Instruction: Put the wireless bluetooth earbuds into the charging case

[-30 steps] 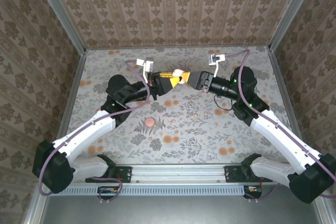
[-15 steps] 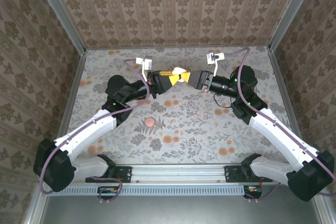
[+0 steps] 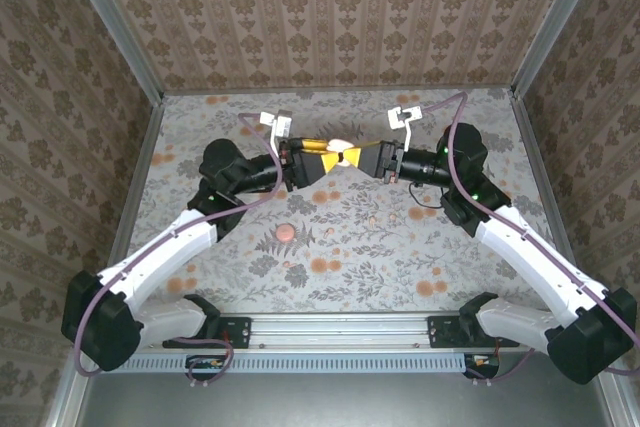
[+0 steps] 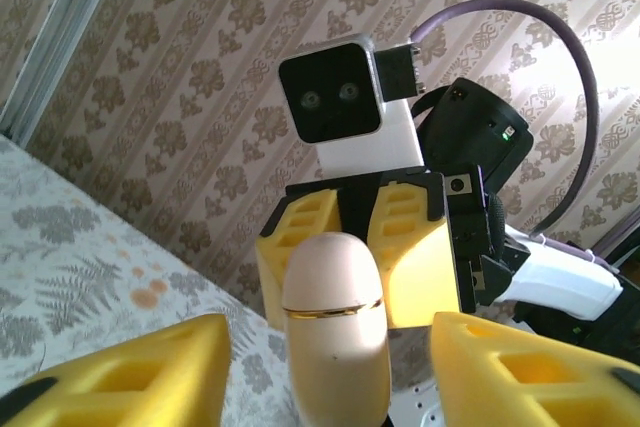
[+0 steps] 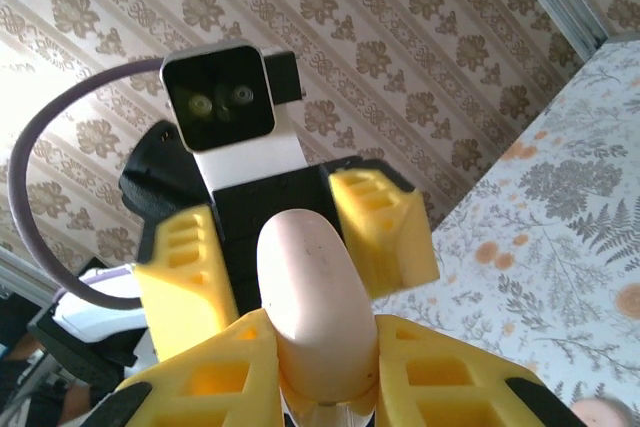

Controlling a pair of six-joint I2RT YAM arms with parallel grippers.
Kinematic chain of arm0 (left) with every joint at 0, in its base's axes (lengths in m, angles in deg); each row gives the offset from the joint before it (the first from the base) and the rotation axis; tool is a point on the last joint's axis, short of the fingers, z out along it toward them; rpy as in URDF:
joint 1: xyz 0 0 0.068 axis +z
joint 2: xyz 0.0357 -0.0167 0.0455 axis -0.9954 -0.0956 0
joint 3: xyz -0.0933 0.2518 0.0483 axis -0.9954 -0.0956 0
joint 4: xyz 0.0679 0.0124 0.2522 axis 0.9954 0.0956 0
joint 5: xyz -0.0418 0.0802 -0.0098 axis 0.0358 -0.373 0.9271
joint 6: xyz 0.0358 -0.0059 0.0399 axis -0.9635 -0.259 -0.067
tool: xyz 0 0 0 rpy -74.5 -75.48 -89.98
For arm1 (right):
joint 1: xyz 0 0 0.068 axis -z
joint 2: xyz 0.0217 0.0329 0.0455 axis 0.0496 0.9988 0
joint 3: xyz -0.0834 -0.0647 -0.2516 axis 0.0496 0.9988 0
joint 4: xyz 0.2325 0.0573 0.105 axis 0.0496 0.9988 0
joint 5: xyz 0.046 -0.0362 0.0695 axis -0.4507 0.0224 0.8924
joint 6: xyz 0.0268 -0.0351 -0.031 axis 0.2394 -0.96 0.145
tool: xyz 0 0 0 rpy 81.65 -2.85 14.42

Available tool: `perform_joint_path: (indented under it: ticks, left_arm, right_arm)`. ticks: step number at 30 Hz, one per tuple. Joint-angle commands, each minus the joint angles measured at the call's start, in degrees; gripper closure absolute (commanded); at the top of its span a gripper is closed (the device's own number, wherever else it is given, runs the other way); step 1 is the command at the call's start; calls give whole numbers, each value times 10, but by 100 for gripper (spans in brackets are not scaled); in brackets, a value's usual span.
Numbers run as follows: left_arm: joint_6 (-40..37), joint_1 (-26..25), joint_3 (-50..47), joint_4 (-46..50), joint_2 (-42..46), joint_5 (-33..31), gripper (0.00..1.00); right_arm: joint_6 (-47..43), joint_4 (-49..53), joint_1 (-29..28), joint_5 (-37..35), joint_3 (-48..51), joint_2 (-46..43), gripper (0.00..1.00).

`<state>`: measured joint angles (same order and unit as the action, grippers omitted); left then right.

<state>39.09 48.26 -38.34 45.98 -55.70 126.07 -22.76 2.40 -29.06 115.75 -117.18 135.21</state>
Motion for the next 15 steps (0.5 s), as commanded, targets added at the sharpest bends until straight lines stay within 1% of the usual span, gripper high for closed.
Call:
perform_joint_path:
  ticks: [1,4,9,12,15]
  left_arm:
    - [-47,16,29,67,32,38,39]
    - [-81,27,29,112,47,54,35]
    - [-132,30,46,172,42,106,34]
    - [-133,25,53,162,33,130,35]
    - [-135,11,62,152,19,138,38]
  right_arm:
    - [-66,43,4,31,-32,-27,86]
    - [-105,67,4,31,-31,-39,86]
    - [-164,117,3,40,-39,-53,86]
    - [-204,153,2,41,-46,-58,86]
    - [-232,191,0,42,-53,-57,87]
